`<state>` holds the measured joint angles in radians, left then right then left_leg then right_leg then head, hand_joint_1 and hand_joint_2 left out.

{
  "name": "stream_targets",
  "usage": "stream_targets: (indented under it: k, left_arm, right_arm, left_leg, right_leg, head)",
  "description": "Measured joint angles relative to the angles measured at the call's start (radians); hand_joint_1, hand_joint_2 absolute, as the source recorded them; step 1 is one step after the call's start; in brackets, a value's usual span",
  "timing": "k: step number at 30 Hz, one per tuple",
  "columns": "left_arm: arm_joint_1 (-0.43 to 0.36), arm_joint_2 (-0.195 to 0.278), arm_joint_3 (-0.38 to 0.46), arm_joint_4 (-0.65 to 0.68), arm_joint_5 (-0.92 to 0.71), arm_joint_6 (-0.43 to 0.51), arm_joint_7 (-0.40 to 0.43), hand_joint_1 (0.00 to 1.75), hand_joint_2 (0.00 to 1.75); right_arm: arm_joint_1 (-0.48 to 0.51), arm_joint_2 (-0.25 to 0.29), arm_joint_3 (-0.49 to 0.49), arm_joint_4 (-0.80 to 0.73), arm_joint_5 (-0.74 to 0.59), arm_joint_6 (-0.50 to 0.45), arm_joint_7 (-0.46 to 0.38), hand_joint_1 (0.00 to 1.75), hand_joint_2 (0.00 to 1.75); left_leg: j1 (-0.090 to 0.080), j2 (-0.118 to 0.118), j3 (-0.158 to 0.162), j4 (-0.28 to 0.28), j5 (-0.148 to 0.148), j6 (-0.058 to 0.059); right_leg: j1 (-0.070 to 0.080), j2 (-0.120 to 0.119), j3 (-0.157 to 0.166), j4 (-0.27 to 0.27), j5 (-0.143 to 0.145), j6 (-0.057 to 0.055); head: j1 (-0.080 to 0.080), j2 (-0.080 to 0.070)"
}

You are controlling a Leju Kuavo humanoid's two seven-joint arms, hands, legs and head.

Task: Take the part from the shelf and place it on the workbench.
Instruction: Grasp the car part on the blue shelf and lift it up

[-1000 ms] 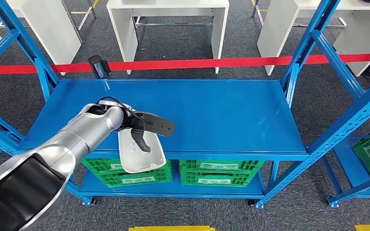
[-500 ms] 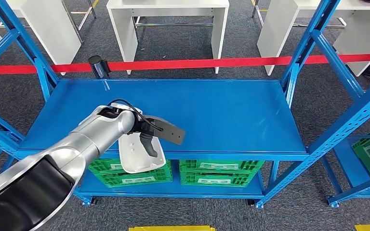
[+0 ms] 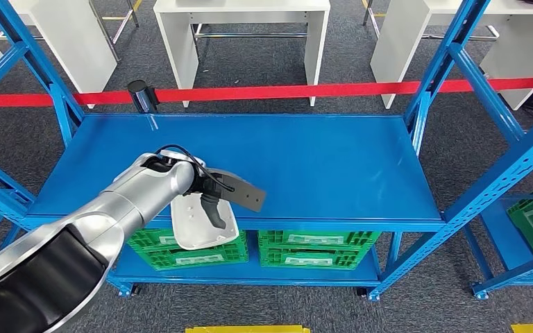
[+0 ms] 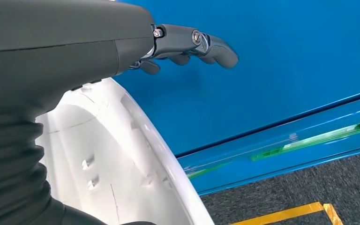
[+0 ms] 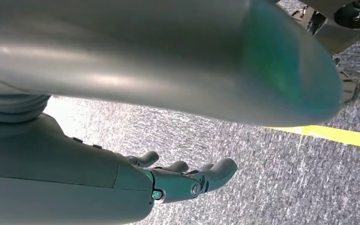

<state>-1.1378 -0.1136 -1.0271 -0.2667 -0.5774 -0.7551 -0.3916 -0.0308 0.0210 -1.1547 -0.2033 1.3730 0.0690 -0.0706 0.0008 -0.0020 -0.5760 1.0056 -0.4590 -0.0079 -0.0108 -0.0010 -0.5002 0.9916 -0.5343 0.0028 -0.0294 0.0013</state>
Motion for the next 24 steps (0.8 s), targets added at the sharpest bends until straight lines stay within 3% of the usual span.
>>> stream_targets:
  k: [24]
  left_arm:
    - [0.0,0.059,-0.026,0.007,0.019,-0.005,-0.043,0.0,1.75]
  right_arm:
    - [0.009,-0.004,0.0,0.0,0.008,0.0,-0.003,0.0,0.0]
  left_leg:
    - [0.0,0.0,0.0,0.0,0.0,0.0]
  right_leg:
    - [0.0,0.0,0.0,0.0,0.0,0.0]
  head:
    - [0.0,0.0]
